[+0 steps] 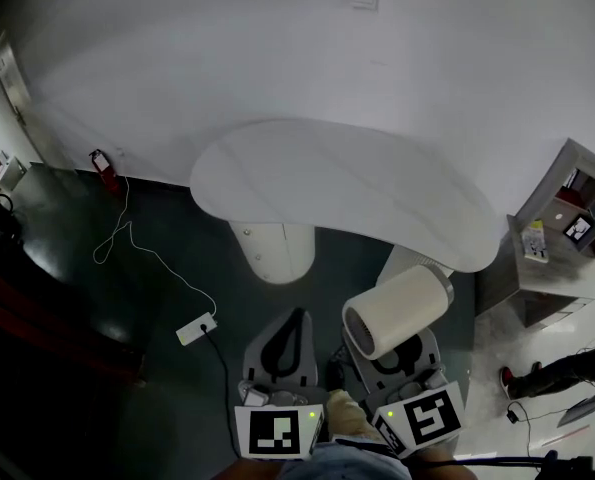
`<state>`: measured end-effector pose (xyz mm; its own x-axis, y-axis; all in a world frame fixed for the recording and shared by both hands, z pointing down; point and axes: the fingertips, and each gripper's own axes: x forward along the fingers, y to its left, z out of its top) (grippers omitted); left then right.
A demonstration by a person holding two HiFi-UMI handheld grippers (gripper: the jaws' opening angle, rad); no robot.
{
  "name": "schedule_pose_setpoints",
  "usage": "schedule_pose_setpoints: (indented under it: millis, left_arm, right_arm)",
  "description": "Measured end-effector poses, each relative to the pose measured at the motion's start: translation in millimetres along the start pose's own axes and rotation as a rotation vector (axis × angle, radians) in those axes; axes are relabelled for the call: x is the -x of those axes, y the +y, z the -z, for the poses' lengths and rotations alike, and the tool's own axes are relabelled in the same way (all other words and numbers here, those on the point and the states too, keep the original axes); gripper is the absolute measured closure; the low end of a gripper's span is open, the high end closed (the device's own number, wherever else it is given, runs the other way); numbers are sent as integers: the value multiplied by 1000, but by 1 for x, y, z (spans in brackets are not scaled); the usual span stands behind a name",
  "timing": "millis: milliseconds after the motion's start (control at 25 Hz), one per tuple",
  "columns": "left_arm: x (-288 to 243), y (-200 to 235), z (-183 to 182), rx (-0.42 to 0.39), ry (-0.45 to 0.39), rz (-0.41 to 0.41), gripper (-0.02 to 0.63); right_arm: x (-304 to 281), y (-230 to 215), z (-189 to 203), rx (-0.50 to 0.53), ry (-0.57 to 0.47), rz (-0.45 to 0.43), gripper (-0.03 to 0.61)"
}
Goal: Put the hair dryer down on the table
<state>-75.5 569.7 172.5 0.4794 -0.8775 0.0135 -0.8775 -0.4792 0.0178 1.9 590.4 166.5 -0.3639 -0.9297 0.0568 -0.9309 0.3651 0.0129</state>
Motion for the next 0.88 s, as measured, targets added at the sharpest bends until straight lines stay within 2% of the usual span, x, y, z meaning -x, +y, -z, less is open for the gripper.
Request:
schedule_pose_setpoints:
  millis: [440,640,880]
  left_arm:
    - [-110,38,11,-28,56,-43,601]
    - [-155,48,4,-35,61,-66,601]
    - [-202,58,-13,-107,24,-91,601]
  right_arm:
    - [-98,-63,16,-48,49,-41,360]
    - [-139,-95,12,-56,34,-60,360]
    - [-180,-125,-5,-55,-2,-99,360]
